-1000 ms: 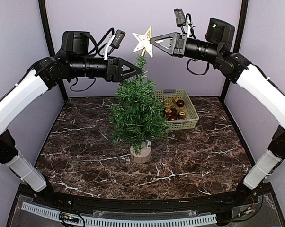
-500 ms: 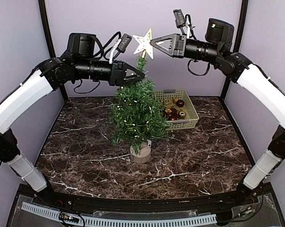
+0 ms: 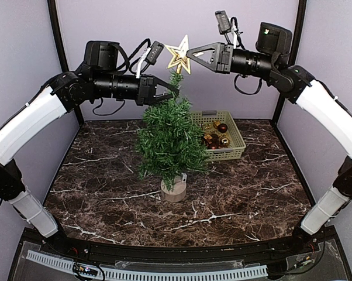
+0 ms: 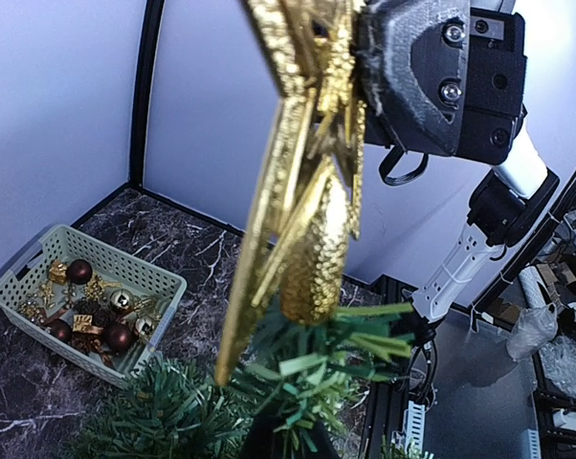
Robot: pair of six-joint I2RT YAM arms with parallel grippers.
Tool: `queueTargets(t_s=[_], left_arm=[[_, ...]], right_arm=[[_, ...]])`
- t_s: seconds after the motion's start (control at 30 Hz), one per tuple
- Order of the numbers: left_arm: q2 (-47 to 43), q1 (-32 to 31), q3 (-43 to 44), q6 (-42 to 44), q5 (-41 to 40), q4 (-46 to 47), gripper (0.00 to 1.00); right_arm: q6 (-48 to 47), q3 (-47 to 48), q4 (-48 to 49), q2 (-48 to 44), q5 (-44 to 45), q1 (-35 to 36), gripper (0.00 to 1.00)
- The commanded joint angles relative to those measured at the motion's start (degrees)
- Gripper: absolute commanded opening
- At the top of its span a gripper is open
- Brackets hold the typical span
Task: Decorate the small christmas tree
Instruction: Move the ornament star to the top of the tree.
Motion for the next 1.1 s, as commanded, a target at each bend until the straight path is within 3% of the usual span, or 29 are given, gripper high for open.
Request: queueTargets(t_s=[0.0, 0.67, 0.87, 1.07], left_arm=[[-0.8, -0.1, 0.9, -0.2, -0.9, 2.4, 0.0], [-1.5, 0.0, 0.6, -0.3, -1.2, 2.8, 0.01], [-3.3, 0.0, -1.0, 0.3, -2.6, 2.9, 0.3], [-6.4, 0.0, -3.3, 0.6, -4.8, 2.5, 0.52]], right_arm=[[-3.1, -0.6, -2.5, -1.5, -2.0, 1.5, 0.0], [-9.8, -2.0, -9.2, -1.6, 3.7, 3.8, 0.0], [-8.5, -2.8, -5.5, -3.7, 6.9, 3.8, 0.45], [-7.0, -5.1, -2.7, -6.1, 9.9, 3.4, 0.74]])
